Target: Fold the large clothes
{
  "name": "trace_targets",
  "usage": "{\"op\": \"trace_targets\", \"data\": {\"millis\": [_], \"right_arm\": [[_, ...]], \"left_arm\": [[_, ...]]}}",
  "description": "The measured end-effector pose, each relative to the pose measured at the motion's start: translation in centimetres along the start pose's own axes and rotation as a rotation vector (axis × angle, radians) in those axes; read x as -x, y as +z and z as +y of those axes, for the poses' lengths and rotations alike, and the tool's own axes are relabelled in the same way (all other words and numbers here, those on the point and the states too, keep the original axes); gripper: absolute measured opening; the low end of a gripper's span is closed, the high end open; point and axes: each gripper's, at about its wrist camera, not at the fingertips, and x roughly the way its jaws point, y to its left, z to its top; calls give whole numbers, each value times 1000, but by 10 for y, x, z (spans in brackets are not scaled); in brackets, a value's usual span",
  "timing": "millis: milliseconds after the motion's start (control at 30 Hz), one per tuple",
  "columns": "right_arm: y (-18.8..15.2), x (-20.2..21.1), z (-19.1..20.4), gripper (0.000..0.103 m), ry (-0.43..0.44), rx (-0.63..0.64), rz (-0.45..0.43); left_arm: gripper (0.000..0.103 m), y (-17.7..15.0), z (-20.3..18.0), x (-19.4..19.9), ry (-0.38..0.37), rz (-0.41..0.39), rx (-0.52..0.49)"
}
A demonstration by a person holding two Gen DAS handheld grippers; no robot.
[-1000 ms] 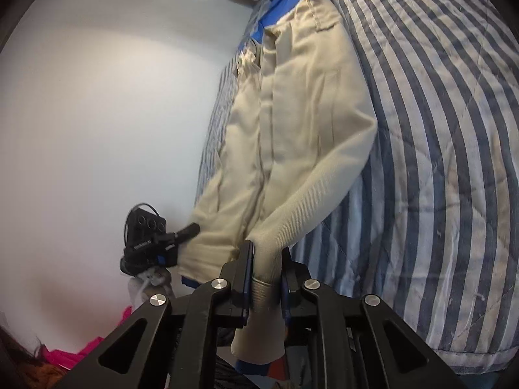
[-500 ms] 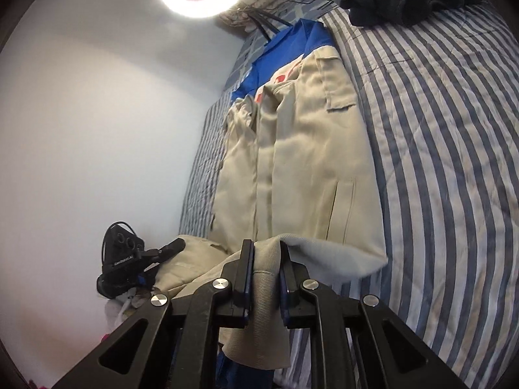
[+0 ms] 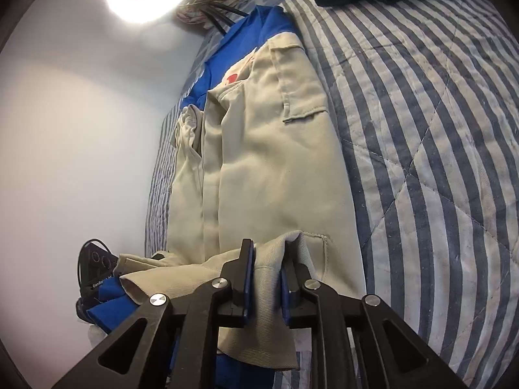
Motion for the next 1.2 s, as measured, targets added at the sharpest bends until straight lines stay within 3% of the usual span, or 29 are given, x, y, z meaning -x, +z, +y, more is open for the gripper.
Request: {"op": "trace_targets", "data": {"millis": [67, 200, 233, 300, 400, 533, 600, 700, 833, 933, 1033, 1133, 1200], "right_arm": [[1, 3, -6, 22, 24, -27, -4], [4, 15, -22, 60, 117, -127, -14], [5, 20, -28, 61, 164, -168, -24], [7, 28, -32, 61, 200, -185, -39], [7, 38, -27, 61, 197, -141, -46], [4, 52, -20, 61, 176, -60, -58], [0, 61, -15, 61, 103, 17, -73], [-8, 64, -7, 61, 27, 137, -81], [-23, 60, -7, 60, -12, 239, -53], [-30, 59, -11, 58, -17, 257, -37], [-31, 77, -16, 58, -48, 286, -74], [-28, 93, -27, 58, -11, 258, -77], [-31, 91, -23, 58, 35, 279, -33]], "left_arm": [[13, 3, 0, 1, -16, 17, 12], [24, 8, 5, 6, -114, 50, 84], [30, 9, 7, 9, -145, 54, 107], [37, 12, 8, 14, -181, 54, 142], [38, 17, 9, 25, -204, 35, 156], [49, 25, 15, 47, -228, -35, 158], [49, 29, 15, 62, -201, -81, 118], [49, 29, 7, 76, -98, -147, -30], [49, 18, 10, 57, -17, -74, -179], [49, 12, 15, 37, 33, -27, -201], [49, 8, 18, 32, 34, -13, -206], [49, 4, 15, 32, 35, -14, -238], [49, 3, 10, 26, 31, -11, -249]]}}
